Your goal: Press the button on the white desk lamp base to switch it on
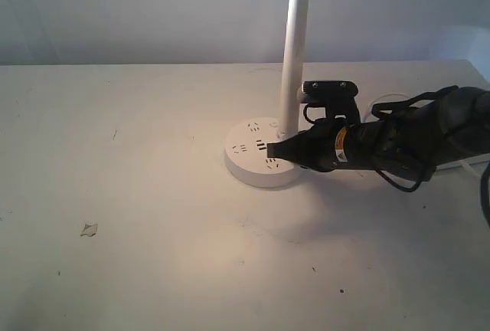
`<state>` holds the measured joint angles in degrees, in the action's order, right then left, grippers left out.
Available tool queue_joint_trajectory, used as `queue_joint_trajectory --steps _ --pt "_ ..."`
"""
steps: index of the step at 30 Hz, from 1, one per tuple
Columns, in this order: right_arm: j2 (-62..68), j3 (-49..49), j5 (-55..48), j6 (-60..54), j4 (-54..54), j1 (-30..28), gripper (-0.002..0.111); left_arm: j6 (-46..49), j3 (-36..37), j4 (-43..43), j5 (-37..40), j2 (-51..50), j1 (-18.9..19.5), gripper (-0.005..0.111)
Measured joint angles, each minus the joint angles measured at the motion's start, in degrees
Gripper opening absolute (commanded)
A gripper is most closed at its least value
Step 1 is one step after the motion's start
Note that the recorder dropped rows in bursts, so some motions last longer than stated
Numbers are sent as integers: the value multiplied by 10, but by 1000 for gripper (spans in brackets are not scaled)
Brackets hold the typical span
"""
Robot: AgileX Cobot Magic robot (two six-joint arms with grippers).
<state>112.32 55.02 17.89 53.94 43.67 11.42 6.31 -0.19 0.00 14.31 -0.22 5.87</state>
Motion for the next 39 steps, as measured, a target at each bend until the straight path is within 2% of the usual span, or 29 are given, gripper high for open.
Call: queue_joint_trajectory --steps 5,14,31,39 --pt "-65 -19 -12 0 17 1 0 0 0 0 0 0 0 0" --pt "-261 -94 -20 0 37 1 0 0 0 0 0 0 0 0" --pt "-671 -386 -34 -19 57 1 0 0 0 0 0 0 0 0" --pt "-857 -467 -27 -20 57 1 0 0 0 0 0 0 0 0"
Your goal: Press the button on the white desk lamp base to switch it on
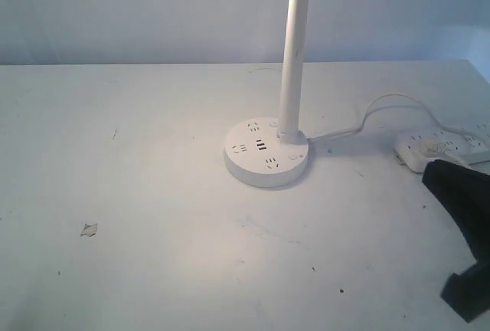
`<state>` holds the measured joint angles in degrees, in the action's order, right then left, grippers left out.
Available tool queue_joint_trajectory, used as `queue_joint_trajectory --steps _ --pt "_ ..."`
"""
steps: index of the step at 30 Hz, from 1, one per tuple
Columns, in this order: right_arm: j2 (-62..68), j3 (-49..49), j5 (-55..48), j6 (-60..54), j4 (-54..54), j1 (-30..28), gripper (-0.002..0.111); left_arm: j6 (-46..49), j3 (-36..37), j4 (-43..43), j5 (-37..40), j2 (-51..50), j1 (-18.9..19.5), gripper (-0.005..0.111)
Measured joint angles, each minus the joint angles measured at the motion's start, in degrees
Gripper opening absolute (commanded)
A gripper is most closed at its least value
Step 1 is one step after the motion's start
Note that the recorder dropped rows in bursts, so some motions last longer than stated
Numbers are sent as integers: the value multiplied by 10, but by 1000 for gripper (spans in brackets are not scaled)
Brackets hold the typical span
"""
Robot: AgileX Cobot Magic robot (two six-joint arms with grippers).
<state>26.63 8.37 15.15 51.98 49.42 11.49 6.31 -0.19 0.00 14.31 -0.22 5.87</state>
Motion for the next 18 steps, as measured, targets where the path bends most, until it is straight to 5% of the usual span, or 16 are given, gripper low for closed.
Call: queue_joint_trajectory --steps 8,18 --pt "-167 -49 -21 8 2 0 0 0 0 0 0 0 0 0" --pt "-231 -56 -25 149 -4 0 0 0 0 0 0 0 0 0"
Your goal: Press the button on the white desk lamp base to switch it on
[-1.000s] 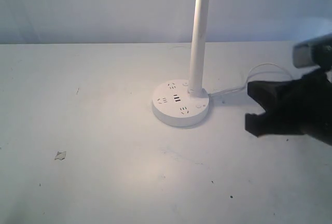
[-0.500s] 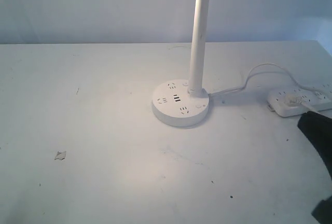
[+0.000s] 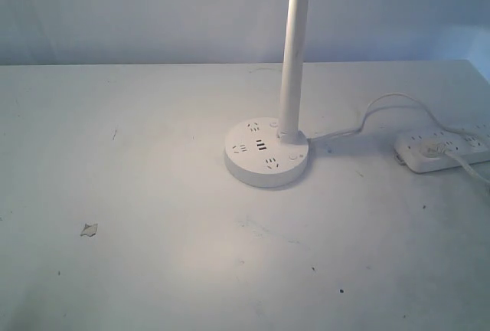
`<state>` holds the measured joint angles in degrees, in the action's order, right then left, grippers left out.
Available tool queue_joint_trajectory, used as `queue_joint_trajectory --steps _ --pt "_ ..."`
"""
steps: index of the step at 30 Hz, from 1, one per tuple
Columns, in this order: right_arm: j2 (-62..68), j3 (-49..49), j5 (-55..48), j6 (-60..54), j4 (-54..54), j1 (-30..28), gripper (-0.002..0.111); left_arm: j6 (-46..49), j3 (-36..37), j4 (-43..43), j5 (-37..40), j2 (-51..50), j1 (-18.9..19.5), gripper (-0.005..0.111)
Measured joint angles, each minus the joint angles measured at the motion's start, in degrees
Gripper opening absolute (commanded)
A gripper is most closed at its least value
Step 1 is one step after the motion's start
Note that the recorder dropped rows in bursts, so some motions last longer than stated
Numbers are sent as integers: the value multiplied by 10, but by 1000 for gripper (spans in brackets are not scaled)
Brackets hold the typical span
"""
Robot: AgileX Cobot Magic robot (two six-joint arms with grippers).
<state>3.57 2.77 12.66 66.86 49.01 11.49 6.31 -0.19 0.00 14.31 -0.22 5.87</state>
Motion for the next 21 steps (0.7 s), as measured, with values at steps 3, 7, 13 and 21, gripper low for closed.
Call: queue_joint_trajectory --steps 3,7,13,21 --pt "-1 0 0 2 0 0 0 0 0 0 0 0 0 0" --pt "-1 0 0 5 -1 0 0 0 0 0 0 0 0 0" --pt "-30 0 0 6 -1 -42 0 0 0 0 0 0 0 0" --pt "-32 0 12 6 -2 -146 0 0 0 0 0 0 0 0"
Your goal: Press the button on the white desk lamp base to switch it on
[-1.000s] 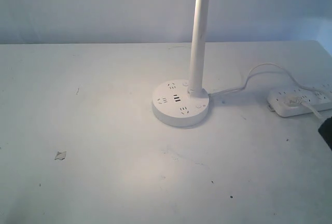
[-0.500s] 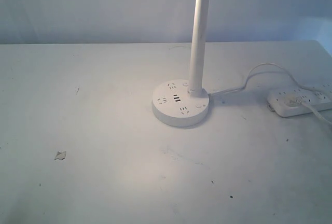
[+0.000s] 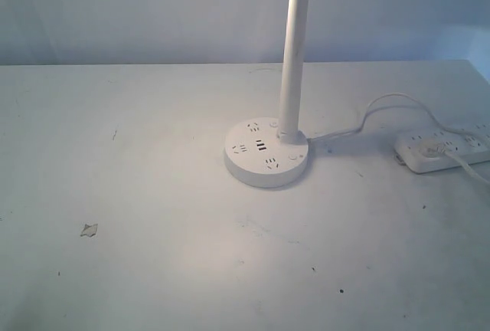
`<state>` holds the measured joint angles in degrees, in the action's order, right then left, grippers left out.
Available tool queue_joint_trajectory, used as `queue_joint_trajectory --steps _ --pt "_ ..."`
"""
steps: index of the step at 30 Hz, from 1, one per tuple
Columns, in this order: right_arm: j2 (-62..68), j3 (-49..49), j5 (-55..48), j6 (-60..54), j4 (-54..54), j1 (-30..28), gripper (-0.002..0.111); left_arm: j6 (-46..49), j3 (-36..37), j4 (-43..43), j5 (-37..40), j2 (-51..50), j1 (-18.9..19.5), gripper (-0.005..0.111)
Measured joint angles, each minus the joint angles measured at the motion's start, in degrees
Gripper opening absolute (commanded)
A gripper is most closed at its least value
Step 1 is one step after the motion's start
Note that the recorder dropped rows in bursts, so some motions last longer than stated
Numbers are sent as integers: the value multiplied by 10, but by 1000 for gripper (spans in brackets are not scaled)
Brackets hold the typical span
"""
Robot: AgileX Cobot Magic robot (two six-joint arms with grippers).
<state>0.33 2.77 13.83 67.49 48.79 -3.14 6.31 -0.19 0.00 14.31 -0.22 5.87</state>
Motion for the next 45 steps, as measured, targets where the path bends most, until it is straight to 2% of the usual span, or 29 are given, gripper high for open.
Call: queue_joint_trajectory --steps 5,20,22,26,27,29,31,35,45 --pt "0 0 0 0 0 -58 0 0 0 0 0 0 0 0" --pt "0 0 -12 -20 -10 -65 0 0 0 0 0 0 0 0" --pt "0 0 -35 -76 -51 -65 0 0 0 0 0 0 0 0" --pt "0 0 -127 -277 -239 -65 0 0 0 0 0 0 0 0" --pt "0 -7 -178 -424 -340 -65 0 0 0 0 0 0 0 0" --pt "0 -24 -227 -597 -468 -65 0 0 0 0 0 0 0 0" --pt "0 -26 -261 -659 -500 -65 0 0 0 0 0 0 0 0" --pt "0 -27 -334 -682 -494 -65 0 0 0 0 0 0 0 0" --pt "0 -27 -346 -649 -488 -65 0 0 0 0 0 0 0 0"
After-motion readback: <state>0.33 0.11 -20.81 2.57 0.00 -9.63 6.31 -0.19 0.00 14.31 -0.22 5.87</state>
